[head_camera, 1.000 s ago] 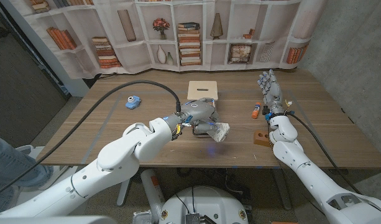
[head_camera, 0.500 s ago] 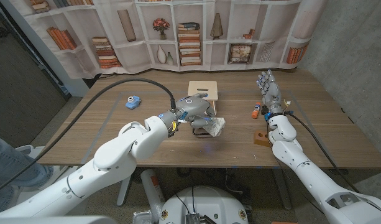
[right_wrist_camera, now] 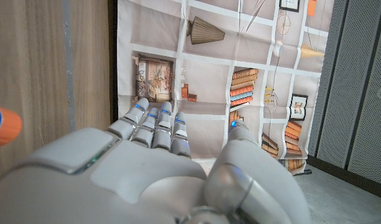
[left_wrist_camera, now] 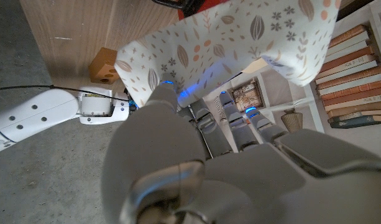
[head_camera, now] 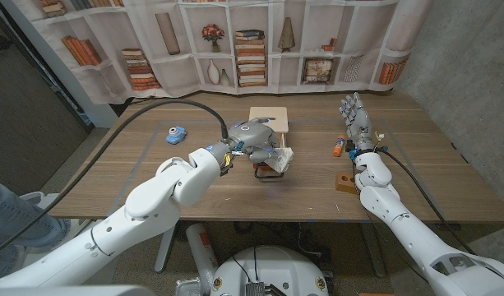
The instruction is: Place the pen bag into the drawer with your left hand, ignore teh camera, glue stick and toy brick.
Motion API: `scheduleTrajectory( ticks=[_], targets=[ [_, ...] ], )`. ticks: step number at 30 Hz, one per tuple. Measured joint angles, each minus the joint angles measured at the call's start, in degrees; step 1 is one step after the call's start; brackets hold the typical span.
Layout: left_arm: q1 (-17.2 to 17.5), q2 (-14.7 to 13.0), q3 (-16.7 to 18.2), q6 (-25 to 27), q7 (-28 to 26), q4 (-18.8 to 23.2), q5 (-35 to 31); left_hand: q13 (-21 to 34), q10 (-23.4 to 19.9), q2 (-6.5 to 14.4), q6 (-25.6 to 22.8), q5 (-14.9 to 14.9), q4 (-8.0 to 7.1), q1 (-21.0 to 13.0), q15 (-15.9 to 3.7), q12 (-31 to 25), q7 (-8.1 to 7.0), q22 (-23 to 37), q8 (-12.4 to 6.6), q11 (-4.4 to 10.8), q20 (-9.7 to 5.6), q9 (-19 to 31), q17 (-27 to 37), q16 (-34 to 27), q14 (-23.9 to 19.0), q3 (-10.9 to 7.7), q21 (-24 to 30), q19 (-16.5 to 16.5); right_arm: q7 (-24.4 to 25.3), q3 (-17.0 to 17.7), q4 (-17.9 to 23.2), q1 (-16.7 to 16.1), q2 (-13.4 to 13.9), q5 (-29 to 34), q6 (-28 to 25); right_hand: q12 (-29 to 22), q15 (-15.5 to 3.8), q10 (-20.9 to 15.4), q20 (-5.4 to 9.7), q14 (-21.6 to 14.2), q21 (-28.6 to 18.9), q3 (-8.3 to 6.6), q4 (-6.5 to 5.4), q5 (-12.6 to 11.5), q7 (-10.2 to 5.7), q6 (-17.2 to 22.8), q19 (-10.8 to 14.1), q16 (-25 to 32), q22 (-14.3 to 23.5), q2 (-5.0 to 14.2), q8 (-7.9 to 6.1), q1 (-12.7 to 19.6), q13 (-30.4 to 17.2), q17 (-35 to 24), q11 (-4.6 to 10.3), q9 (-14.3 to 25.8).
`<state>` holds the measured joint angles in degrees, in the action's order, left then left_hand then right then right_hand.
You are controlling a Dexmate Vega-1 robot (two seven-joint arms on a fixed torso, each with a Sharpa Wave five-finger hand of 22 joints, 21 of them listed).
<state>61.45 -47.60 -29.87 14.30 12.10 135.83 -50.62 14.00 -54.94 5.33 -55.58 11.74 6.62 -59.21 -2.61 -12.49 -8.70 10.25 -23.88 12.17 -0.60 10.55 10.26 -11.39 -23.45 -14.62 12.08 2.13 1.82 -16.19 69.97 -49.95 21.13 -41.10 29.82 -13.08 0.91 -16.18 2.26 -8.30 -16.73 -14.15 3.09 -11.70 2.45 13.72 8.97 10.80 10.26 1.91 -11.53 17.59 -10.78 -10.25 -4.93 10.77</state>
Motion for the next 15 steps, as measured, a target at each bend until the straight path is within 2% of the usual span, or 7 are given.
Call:
scheduleTrajectory(
  ticks=[15],
  targets=[
    [-0.78,0.31,0.09,2.40,-1.22,-0.32,-0.06,0.27,-0.29,-0.38,0.01,0.00,0.01,-0.38,0.01,0.20,0.00,0.00,0.21,0.10,0.00,0.00,0.00,0.00,0.00,0.01,0.00,0.00,-0.08,0.13,0.10,0.00,0.40,-0.10,-0.40,0.00,0.00,0.00,0.00,0.00,0.22,-0.24,0.24,0.00,0.00,0.00,-0.01,0.00,0.00,0.00,0.00,0.00,0.00,0.00,0.00,0.00]
  ],
)
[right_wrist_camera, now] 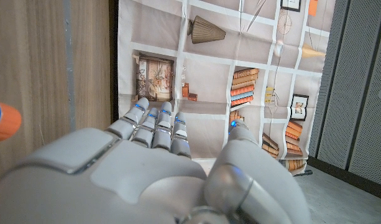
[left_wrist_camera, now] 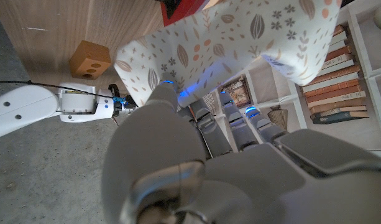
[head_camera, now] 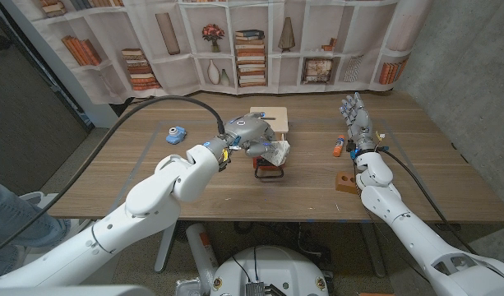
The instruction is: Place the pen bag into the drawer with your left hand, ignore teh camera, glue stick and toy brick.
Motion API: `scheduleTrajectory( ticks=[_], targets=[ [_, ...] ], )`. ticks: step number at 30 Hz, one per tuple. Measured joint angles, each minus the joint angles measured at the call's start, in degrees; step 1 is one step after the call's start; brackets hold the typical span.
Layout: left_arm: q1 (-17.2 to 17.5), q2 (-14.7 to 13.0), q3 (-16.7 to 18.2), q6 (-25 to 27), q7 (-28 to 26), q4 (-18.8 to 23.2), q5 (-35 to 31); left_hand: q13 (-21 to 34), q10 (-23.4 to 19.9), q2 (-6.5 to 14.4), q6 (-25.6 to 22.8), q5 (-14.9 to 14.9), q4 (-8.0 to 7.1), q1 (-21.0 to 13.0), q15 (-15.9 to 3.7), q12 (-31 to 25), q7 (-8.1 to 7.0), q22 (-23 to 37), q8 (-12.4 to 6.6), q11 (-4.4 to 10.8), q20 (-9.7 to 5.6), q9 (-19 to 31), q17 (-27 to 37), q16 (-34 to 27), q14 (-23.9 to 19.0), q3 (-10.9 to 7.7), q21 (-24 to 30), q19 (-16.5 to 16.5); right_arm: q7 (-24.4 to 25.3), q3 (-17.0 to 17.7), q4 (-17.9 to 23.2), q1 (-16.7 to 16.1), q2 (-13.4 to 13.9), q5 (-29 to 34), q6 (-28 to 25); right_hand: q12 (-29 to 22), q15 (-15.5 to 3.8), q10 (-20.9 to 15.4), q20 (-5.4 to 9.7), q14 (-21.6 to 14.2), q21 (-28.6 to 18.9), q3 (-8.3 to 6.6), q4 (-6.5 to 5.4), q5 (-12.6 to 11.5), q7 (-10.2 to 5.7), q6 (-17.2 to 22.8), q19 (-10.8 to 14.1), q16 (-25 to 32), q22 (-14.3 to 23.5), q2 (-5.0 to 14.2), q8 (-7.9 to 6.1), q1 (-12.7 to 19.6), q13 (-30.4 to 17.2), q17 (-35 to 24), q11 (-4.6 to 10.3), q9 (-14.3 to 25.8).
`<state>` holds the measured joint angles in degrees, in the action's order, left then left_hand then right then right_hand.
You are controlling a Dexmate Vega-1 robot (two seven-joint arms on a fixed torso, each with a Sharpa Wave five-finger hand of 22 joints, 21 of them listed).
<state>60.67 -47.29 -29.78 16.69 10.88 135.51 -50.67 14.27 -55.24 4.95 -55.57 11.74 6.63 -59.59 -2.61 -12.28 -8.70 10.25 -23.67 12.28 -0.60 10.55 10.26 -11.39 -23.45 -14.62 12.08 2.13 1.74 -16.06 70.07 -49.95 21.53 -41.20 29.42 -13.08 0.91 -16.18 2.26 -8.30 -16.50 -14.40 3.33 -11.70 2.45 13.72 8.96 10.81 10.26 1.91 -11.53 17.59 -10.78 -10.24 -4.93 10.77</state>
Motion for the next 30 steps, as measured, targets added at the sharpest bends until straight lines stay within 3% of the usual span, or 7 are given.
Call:
scheduleTrajectory(
  ticks=[30],
  targets=[
    [-4.81,2.45,-2.27,3.41,-1.90,-4.44,-0.05,0.19,0.01,0.00,-0.32,0.00,0.02,0.00,-0.04,0.21,-0.33,0.00,0.03,0.00,0.00,0.00,0.00,0.00,-0.35,0.01,-0.23,0.00,-0.16,0.38,-0.13,-0.64,0.52,-0.49,-0.42,0.00,0.00,0.00,0.00,0.00,0.22,0.00,0.00,0.00,0.00,0.00,-0.01,0.00,0.00,0.00,0.00,0.00,0.00,0.00,0.00,0.00]
  ],
)
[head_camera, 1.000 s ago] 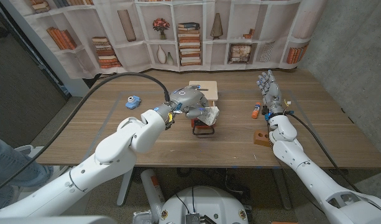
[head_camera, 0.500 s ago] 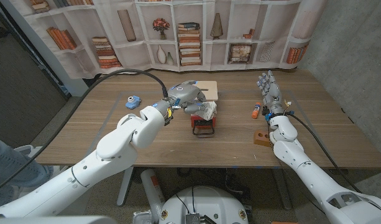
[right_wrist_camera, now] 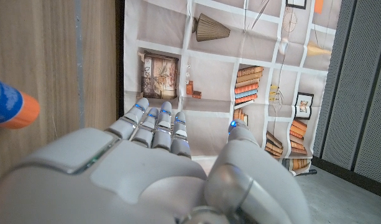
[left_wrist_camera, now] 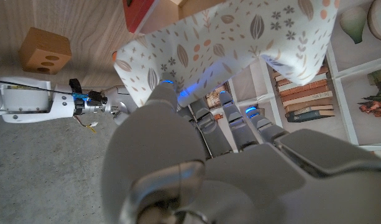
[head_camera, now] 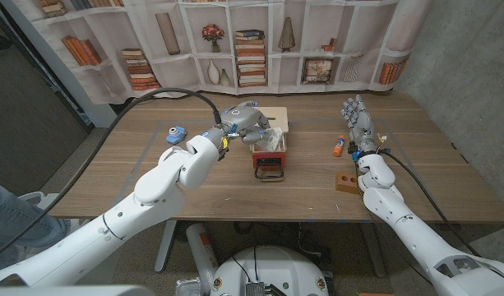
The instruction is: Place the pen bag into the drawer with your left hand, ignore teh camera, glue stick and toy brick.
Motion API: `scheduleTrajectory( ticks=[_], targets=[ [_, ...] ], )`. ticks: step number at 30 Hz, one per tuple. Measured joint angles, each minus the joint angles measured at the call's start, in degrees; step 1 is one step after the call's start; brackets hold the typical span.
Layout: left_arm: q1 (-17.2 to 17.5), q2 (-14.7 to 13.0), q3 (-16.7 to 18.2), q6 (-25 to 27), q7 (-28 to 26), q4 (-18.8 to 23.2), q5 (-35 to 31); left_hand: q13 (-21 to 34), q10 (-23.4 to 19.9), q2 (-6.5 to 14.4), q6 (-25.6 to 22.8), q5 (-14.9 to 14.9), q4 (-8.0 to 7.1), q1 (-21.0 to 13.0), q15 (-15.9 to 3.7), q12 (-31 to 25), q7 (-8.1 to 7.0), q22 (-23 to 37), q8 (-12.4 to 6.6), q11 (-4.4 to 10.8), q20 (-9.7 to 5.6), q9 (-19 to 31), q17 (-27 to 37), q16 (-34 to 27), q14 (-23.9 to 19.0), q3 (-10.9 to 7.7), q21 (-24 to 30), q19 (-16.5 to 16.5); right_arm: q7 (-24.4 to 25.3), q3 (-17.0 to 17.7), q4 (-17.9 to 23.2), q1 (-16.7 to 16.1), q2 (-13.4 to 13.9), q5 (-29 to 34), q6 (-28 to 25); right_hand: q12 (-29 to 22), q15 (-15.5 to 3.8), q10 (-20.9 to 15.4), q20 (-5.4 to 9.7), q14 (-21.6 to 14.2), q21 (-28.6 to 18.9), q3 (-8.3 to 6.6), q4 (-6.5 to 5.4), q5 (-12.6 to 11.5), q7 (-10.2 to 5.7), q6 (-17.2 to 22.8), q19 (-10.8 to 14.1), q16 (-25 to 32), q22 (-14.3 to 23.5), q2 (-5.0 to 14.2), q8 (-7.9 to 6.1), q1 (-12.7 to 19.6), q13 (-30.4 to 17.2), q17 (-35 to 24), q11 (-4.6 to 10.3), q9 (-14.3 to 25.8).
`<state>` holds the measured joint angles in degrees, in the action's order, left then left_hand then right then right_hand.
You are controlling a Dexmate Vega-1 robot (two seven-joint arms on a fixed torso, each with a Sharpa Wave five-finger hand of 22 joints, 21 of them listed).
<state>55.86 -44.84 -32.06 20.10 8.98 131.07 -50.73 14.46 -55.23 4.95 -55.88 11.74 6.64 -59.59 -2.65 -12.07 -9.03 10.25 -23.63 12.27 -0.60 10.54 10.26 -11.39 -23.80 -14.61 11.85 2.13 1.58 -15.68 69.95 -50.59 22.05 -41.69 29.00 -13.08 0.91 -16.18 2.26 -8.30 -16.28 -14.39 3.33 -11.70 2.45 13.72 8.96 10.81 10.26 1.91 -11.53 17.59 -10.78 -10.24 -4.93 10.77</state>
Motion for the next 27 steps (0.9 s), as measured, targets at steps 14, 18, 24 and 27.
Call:
scheduleTrajectory(
  ticks=[14,18,24,27],
  targets=[
    [-2.92,2.31,-3.05,0.78,-1.78,-3.46,-3.02,0.07,0.00,0.00,-0.11,0.00,0.00,0.00,0.00,0.00,-0.11,0.00,-0.02,0.00,0.00,-0.04,0.00,0.00,0.00,0.00,0.00,0.00,-0.49,0.31,-1.05,-0.04,0.06,-0.49,0.06,0.00,0.00,-0.31,-0.21,0.00,0.00,0.00,0.00,0.00,0.00,0.00,0.21,0.00,0.00,0.00,0.00,0.00,0.00,0.00,0.32,0.00],
    [-3.72,2.91,-3.61,0.78,-1.78,-4.54,-3.02,0.07,0.00,0.00,-0.11,0.00,0.00,0.00,0.00,-0.01,-0.11,0.00,-0.02,0.00,0.00,-0.03,0.00,0.00,0.00,0.01,0.00,0.00,-0.59,0.31,-1.05,-0.04,0.06,-0.60,0.12,0.00,0.00,-0.31,-0.21,0.00,0.00,0.24,0.24,0.00,0.00,0.00,0.21,0.00,0.00,0.00,0.00,0.00,0.00,0.00,0.31,0.00],
    [-4.64,3.42,-4.35,1.25,-2.47,-5.69,-3.69,0.06,-0.20,0.00,-0.11,0.00,0.01,0.00,0.00,-0.01,-0.11,0.00,0.02,-0.20,0.00,0.14,0.00,0.00,0.00,0.01,0.00,0.00,-0.68,0.34,-1.83,0.26,-0.13,-0.64,0.14,0.00,0.00,-0.31,-0.21,0.00,0.41,0.24,0.24,0.00,0.00,0.00,0.21,0.00,0.00,0.00,0.00,0.00,0.00,0.00,0.31,0.00],
    [-5.31,3.78,-5.01,1.65,-2.58,-6.66,-4.22,0.06,-0.20,0.00,-0.11,0.00,0.01,0.00,0.00,-0.01,-0.11,0.00,0.03,-0.20,0.00,0.14,0.00,0.00,0.00,0.01,0.00,0.00,-0.78,0.34,-2.32,0.52,-0.28,-0.65,0.14,0.00,0.00,-0.31,-0.21,0.00,0.44,0.24,0.24,0.00,0.00,0.00,0.21,0.00,0.00,0.00,0.00,0.00,0.00,0.00,0.31,0.00]
  ],
)
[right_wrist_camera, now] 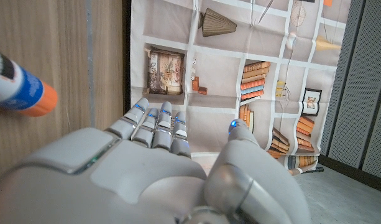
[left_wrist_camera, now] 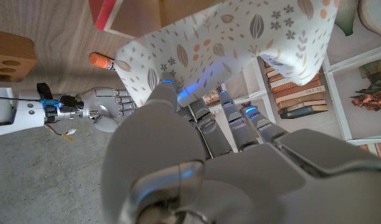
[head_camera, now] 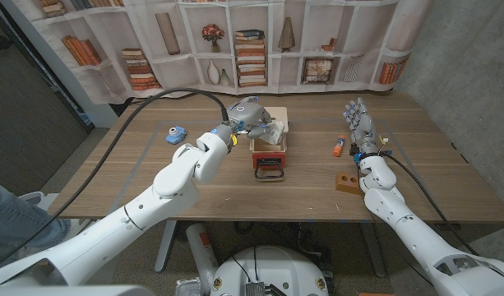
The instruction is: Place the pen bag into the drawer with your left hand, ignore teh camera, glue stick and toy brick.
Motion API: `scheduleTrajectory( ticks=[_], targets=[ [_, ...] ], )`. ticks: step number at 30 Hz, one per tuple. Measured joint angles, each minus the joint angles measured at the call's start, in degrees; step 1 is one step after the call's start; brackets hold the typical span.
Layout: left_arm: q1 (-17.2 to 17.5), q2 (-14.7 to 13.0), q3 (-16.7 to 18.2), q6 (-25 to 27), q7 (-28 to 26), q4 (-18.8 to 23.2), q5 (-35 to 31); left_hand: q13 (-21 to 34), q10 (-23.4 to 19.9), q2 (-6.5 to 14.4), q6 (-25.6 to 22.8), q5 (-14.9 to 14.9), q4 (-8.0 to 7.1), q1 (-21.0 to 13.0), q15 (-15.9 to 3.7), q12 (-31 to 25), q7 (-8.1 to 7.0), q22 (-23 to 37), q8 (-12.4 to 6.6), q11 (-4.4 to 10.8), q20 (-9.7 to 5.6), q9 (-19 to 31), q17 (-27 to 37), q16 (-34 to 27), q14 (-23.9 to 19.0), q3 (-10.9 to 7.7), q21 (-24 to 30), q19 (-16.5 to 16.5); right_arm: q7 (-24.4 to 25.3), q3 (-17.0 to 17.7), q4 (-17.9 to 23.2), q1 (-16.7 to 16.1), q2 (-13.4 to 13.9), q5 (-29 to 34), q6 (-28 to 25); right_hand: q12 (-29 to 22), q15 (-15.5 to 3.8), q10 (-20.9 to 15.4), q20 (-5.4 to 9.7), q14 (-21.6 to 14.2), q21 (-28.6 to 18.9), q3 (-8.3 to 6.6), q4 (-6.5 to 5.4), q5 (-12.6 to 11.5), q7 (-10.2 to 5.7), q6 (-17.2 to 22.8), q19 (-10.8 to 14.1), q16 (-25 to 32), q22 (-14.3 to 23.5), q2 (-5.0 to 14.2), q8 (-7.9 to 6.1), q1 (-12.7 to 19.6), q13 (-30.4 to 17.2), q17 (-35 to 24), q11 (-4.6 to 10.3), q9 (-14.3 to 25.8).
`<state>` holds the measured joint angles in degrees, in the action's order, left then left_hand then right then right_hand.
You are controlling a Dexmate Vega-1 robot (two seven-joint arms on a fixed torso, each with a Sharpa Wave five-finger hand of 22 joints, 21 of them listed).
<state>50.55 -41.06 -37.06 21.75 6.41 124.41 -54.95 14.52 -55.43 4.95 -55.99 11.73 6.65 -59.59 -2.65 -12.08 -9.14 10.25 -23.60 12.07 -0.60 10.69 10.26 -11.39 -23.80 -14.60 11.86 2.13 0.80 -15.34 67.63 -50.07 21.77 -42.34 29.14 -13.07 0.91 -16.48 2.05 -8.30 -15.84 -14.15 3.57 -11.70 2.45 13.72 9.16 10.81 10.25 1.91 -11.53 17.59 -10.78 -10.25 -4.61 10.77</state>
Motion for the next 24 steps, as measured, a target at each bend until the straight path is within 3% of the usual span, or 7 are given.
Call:
scheduleTrajectory(
  ticks=[24],
  targets=[
    [-3.17,1.90,-3.84,0.64,0.01,-4.77,-3.02,0.18,-0.32,-0.44,0.00,0.00,0.00,-0.15,0.00,0.00,-0.01,0.00,-0.33,0.30,0.00,0.20,0.00,0.00,0.00,0.00,-0.23,0.00,-0.68,-0.16,-2.61,1.01,-0.95,-0.35,0.56,0.00,0.00,0.00,0.00,0.00,0.00,0.00,-0.01,0.00,0.00,0.00,0.00,0.00,0.00,0.00,0.00,0.00,0.00,0.00,0.00,0.00]
  ],
)
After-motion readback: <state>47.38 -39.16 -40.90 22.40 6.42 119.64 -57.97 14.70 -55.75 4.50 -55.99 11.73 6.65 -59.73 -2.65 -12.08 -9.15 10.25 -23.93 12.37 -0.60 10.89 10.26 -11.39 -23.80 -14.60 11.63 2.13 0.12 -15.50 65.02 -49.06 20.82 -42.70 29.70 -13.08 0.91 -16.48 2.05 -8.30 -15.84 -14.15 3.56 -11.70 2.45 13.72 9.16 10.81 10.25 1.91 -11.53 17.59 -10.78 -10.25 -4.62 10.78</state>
